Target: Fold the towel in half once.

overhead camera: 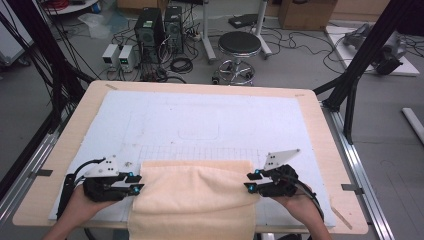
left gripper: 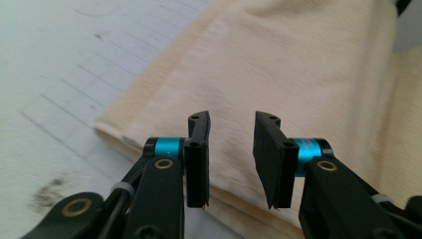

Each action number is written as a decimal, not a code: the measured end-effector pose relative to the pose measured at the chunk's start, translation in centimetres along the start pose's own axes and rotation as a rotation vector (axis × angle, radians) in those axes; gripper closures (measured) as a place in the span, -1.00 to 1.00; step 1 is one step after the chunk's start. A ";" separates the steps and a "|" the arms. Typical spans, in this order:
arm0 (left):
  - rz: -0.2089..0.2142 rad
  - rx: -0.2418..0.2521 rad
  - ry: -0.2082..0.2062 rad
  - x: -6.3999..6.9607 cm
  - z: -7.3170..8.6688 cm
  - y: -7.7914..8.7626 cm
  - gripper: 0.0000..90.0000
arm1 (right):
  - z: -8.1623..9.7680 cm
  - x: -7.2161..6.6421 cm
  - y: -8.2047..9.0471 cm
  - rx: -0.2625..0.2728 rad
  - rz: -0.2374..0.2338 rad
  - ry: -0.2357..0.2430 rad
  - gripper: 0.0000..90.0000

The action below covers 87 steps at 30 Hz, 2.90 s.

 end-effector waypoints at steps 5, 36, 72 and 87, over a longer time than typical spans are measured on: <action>-0.073 0.021 0.033 -2.8 -1.1 -1.1 0.35 | -0.8 2.7 -1.1 0.004 0.057 -0.010 0.26; -0.061 -0.125 0.158 -6.1 1.4 -5.2 0.71 | 1.2 6.7 -5.0 -0.072 0.047 -0.107 0.67; -0.310 -0.028 0.215 -14.8 -6.1 -7.2 0.93 | -4.4 14.1 -3.9 -0.038 0.238 -0.114 0.91; -0.324 -0.048 0.275 -18.3 -6.0 -7.9 0.34 | -4.9 18.3 -5.0 -0.024 0.258 -0.174 0.33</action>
Point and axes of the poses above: each handheld gripper's, and its own axes: y roughly backward along the jaws, z roughly out of its underside, x roughly to its right, the point moved 9 cm from there along -y, roughly forward along the jaws, and after that the axes turned 1 degree about y, right-handed, at the moved point
